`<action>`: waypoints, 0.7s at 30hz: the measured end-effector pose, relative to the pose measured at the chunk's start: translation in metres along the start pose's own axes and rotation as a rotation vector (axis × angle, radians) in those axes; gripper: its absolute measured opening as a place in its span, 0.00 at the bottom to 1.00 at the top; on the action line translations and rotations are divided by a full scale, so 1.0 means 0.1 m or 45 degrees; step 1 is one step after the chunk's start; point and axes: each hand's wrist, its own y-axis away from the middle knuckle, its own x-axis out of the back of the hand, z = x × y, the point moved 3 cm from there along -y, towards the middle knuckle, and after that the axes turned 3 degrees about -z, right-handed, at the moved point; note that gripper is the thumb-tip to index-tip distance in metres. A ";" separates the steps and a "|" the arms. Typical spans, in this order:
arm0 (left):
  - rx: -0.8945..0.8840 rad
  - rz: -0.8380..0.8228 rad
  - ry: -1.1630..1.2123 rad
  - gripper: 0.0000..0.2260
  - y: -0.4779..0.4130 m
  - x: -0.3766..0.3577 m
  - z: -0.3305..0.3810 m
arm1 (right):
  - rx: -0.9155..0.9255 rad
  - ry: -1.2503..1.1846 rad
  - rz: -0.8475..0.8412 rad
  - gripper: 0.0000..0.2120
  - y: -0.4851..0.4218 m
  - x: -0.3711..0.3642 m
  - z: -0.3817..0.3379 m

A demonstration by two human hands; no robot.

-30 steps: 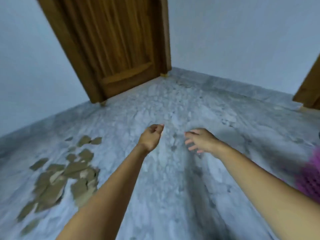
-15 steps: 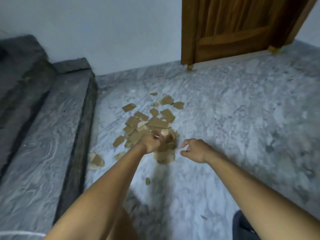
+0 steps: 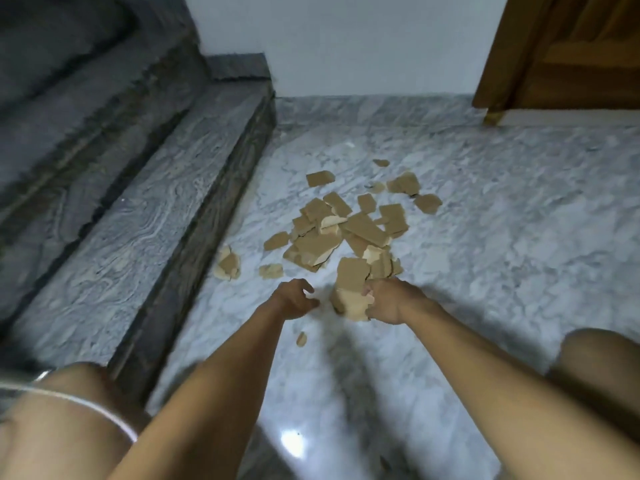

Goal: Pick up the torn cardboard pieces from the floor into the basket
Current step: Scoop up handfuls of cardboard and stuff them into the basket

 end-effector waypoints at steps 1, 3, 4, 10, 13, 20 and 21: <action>0.011 0.003 -0.016 0.20 0.02 0.04 0.01 | 0.009 0.023 -0.019 0.25 -0.01 0.06 -0.01; 0.027 -0.012 -0.073 0.19 0.05 0.09 0.03 | 0.021 0.065 -0.041 0.25 -0.04 0.17 -0.03; 0.033 -0.031 -0.115 0.19 0.06 0.10 0.03 | 0.034 0.085 -0.048 0.24 -0.06 0.22 -0.05; 0.032 -0.096 -0.126 0.18 -0.16 -0.04 -0.24 | 0.046 0.145 -0.110 0.28 -0.40 0.06 -0.24; -0.023 -0.178 -0.137 0.20 -0.31 -0.19 -0.42 | 0.024 0.222 -0.101 0.28 -0.55 -0.18 -0.38; -0.100 -0.304 -0.342 0.25 -0.75 -0.25 -0.76 | -0.155 0.438 0.080 0.18 -0.91 -0.47 -0.61; -0.100 -0.312 -0.387 0.27 -0.78 -0.27 -0.80 | -0.169 0.448 0.110 0.18 -0.93 -0.51 -0.64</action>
